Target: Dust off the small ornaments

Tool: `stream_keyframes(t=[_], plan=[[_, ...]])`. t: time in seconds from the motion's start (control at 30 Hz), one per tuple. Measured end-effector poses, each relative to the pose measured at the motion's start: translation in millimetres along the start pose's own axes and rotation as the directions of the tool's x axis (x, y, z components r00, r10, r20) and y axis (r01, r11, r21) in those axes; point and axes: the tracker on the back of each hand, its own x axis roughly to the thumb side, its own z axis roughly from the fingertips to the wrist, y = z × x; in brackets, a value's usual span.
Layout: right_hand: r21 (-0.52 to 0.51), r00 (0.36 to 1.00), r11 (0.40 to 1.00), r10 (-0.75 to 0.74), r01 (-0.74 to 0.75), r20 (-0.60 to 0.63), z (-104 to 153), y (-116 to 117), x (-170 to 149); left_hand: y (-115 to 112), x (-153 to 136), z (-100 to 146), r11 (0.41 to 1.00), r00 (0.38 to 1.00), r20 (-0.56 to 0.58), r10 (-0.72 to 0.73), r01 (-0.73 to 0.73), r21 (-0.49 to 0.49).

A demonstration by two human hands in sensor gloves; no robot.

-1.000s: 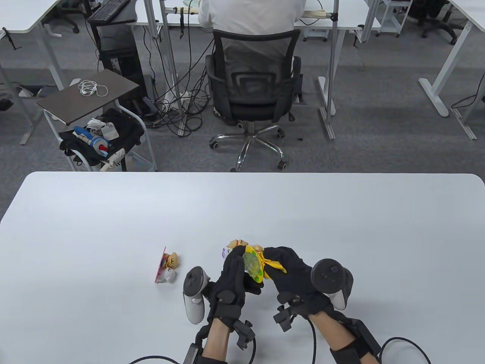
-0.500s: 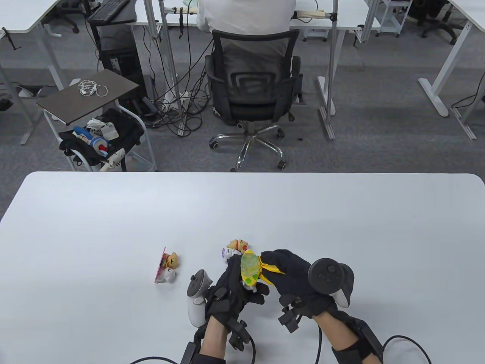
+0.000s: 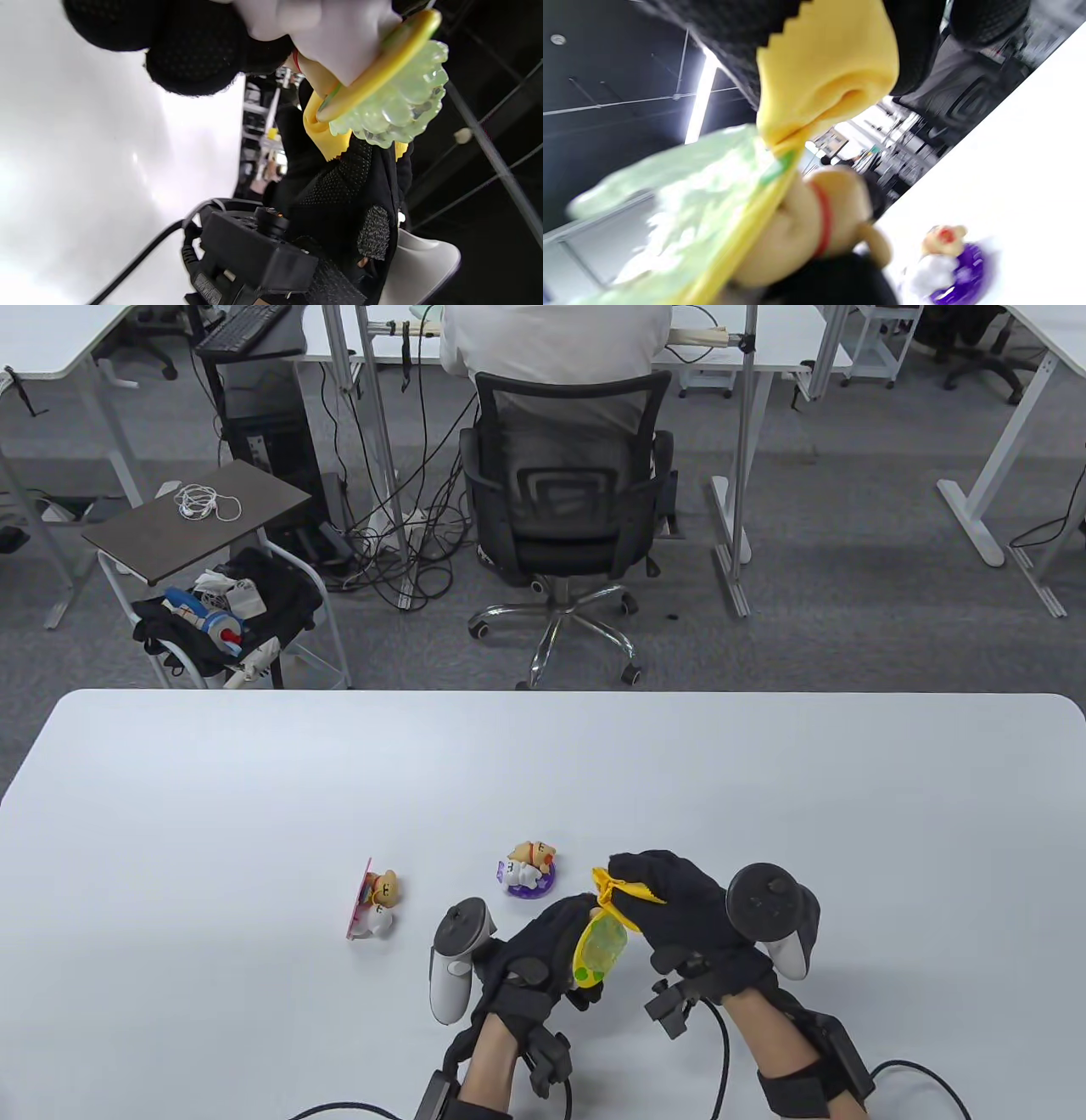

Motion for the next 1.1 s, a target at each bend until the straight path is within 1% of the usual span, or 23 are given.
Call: stream_keyframes(t=[0.03, 0.07, 0.1, 0.13, 0.2, 0.23, 0.27, 0.3, 0.37, 0.43, 0.53, 0.6, 0.73, 0.77, 0.8, 0.97, 1.07, 1.1], plan=[[-0.043, 1.0, 0.999, 0.028, -0.029, -0.007, 1.9, -5.0, -2.6, 0.7, 1.6, -0.5, 0.996, 0.996, -0.039, -0.078, 0.08, 0.039], [-0.059, 0.999, 0.998, 0.036, -0.036, -0.01, 3.4, -7.8, -3.4, 1.1, 2.7, -0.9, 0.986, 0.986, -0.071, -0.148, 0.153, 0.071], [-0.059, 0.999, 0.997, 0.047, -0.047, -0.012, 5.2, -12.0, -4.9, 0.2, 4.4, -2.2, 0.948, 0.951, -0.146, -0.273, 0.292, 0.128], [-0.058, 0.998, 0.997, 0.058, -0.059, -0.021, 6.5, -15.1, -6.0, -1.2, 5.0, -3.5, 0.912, 0.917, -0.185, -0.354, 0.382, 0.149], [-0.087, 0.994, 0.99, 0.105, -0.108, -0.043, 9.9, -25.6, -12.8, -7.4, 6.0, -12.1, 0.787, 0.795, -0.26, -0.547, 0.595, 0.163], [-0.1, 0.992, 0.987, 0.118, -0.123, -0.053, 11.1, -29.4, -16.2, -10.2, 6.3, -15.3, 0.75, 0.758, -0.28, -0.589, 0.642, 0.159], [-0.12, 0.99, 0.984, 0.126, -0.132, -0.06, 13.5, -34.3, -21.4, -14.2, 6.1, -21.1, 0.69, 0.697, -0.31, -0.646, 0.708, 0.154], [-0.124, 0.99, 0.983, 0.128, -0.136, -0.065, 14.8, -36.6, -25.2, -16.3, 5.8, -24.9, 0.653, 0.659, -0.332, -0.675, 0.743, 0.147], [-0.136, 0.987, 0.979, 0.138, -0.148, -0.083, 20.4, -40.0, -36.4, -22.6, 3.6, -37.4, 0.534, 0.519, -0.394, -0.759, 0.842, 0.079], [-0.117, 0.98, 0.976, 0.174, -0.184, -0.095, 22.7, -40.7, -40.9, -26.6, 1.5, -46.2, 0.452, 0.434, -0.403, -0.806, 0.89, 0.055], [-0.105, 0.972, 0.969, 0.218, -0.226, -0.083, 24.4, -39.6, -43.8, -33.7, -1.7, -56.5, 0.404, 0.374, -0.402, -0.836, 0.915, 0.01], [-0.099, 0.971, 0.968, 0.222, -0.23, -0.083, 24.5, -38.5, -45.8, -38.3, -2.5, -60.1, 0.348, 0.317, -0.4, -0.86, 0.938, -0.004], [-0.086, 0.968, 0.967, 0.232, -0.24, -0.092, 24.5, -34.6, -51.4, -42.5, -1.9, -61.6, 0.278, 0.252, -0.4, -0.881, 0.961, -0.006], [-0.078, 0.967, 0.966, 0.238, -0.245, -0.093, 24.4, -33.3, -52.9, -42.9, -2.1, -61.0, 0.243, 0.219, -0.406, -0.887, 0.97, -0.006], [-0.073, 0.966, 0.966, 0.24, -0.247, -0.094, 24.5, -32.5, -53.6, -42.3, -2.3, -60.5, 0.226, 0.203, -0.41, -0.889, 0.974, -0.007], [-0.043, 0.961, 0.963, 0.261, -0.265, -0.094, 23.6, -26.2, -58.0, -41.9, 0.2, -56.5, 0.22, 0.204, -0.417, -0.886, 0.976, 0.01], [-0.03, 0.958, 0.961, 0.272, -0.276, -0.095, 23.8, -23.9, -59.4, -38.2, 7.4, -50.8, 0.232, 0.23, -0.42, -0.878, 0.972, 0.047], [-0.029, 0.958, 0.961, 0.273, -0.276, -0.094, 24.0, -23.4, -59.7, -35.5, 11.8, -47.8, 0.242, 0.25, -0.421, -0.872, 0.967, 0.074]])
